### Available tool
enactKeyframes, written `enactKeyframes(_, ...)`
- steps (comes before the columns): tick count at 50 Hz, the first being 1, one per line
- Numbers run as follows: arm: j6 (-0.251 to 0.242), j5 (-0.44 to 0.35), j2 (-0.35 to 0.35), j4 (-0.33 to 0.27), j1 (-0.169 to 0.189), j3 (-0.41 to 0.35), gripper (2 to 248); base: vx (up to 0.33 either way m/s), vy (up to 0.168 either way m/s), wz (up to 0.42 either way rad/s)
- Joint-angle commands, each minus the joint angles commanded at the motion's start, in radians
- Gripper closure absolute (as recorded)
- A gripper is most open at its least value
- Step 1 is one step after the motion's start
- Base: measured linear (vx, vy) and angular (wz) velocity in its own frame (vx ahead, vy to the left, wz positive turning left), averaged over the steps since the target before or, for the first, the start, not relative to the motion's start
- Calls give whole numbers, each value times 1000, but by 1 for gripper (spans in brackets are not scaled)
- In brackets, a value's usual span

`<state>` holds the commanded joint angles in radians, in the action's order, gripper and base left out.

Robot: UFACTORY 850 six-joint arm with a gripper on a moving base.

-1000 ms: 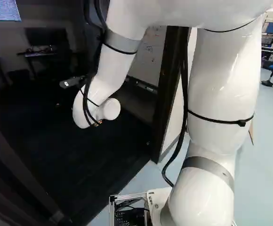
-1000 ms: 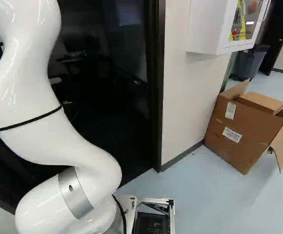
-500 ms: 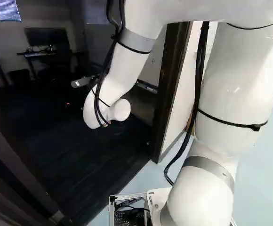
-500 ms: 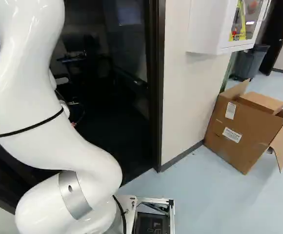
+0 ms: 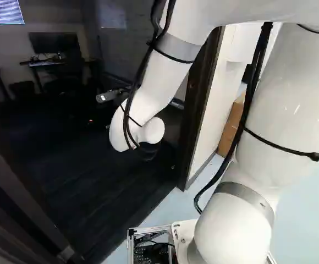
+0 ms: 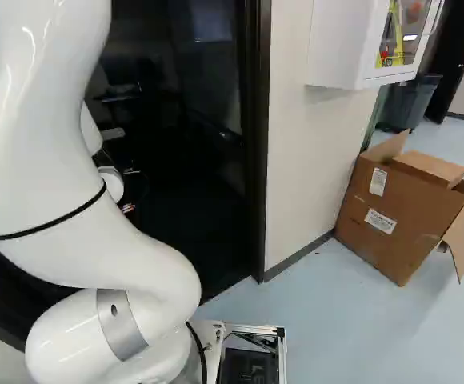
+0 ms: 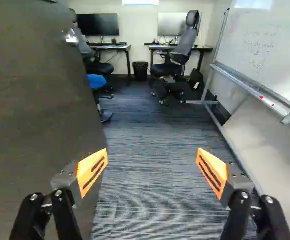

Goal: Open the door and move inside

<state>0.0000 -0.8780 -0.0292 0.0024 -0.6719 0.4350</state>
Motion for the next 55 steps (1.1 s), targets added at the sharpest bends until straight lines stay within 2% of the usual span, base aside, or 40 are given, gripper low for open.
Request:
enactKeyframes(27, 0, 0, 85, 0, 76, -86, 3, 0, 0, 0)
enactKeyframes(55, 0, 0, 119, 0, 182, -119, 3, 0, 0, 0)
